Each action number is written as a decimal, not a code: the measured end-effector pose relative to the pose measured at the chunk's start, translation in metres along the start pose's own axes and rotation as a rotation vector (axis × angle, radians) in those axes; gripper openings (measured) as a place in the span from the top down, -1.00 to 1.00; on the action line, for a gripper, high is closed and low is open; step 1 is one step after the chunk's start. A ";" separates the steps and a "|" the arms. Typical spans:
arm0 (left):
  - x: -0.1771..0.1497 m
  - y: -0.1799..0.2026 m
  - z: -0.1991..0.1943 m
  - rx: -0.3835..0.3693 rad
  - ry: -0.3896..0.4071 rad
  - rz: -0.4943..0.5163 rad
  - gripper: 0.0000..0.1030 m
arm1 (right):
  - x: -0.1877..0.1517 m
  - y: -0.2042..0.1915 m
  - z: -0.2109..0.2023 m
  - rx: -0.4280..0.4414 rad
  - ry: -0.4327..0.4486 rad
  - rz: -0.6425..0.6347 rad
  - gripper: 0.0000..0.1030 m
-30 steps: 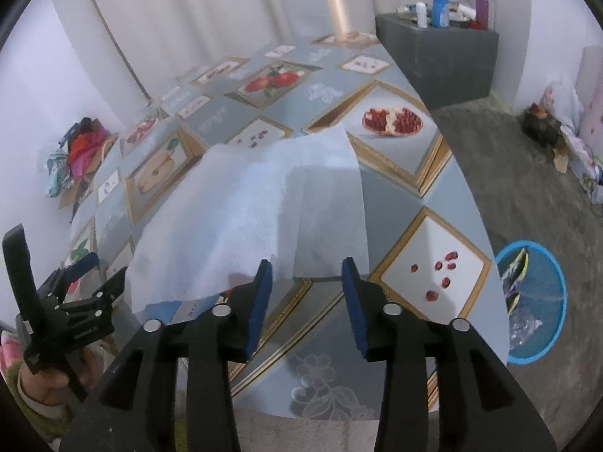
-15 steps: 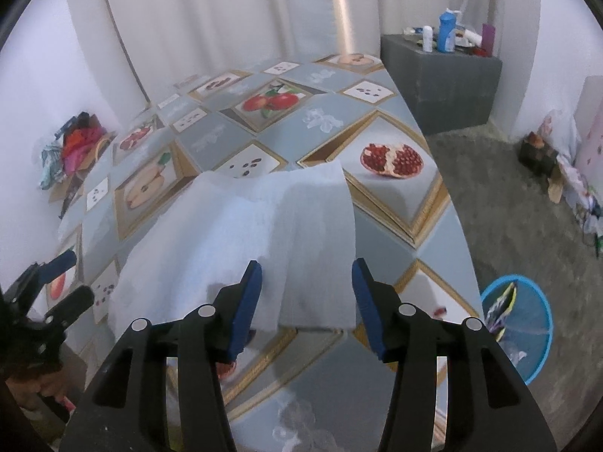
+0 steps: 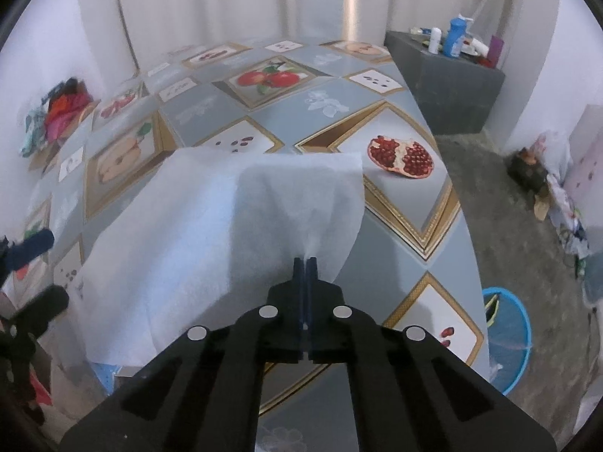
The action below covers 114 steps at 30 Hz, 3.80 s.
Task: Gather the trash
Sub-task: 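Grasp the white-blue tissue box with the left gripper while the right gripper grasps a tissue, then lift the tissue box with the left gripper while the right gripper holds the tissue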
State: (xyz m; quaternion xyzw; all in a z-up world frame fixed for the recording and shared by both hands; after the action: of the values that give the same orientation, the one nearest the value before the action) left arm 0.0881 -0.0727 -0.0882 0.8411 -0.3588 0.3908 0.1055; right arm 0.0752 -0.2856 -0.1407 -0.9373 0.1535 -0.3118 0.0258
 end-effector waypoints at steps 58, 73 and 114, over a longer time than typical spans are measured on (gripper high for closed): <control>-0.011 -0.039 0.016 0.060 -0.162 -0.104 -0.44 | -0.019 0.004 -0.045 0.243 -0.044 0.166 0.24; -0.012 -0.042 0.040 0.062 -0.219 -0.097 -0.44 | -0.018 0.006 -0.020 0.132 -0.043 0.119 -0.12; -0.009 -0.043 0.040 0.105 -0.205 -0.064 -0.34 | -0.021 0.018 -0.015 -0.054 -0.041 0.030 0.95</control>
State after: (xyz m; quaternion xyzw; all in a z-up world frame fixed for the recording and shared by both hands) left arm 0.1372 -0.0553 -0.1177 0.8920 -0.3197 0.3174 0.0363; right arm 0.0460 -0.2954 -0.1436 -0.9414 0.1754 -0.2878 0.0085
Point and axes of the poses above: each gripper's, at about its wrist camera, not at the fingertips, and z roughly the way its jaws point, y to its right, x to its top, the point moved 8 cm from there along z, roughly the way its jaws point, and after that the axes turned 13 degrees about z, right-handed, at the moved point
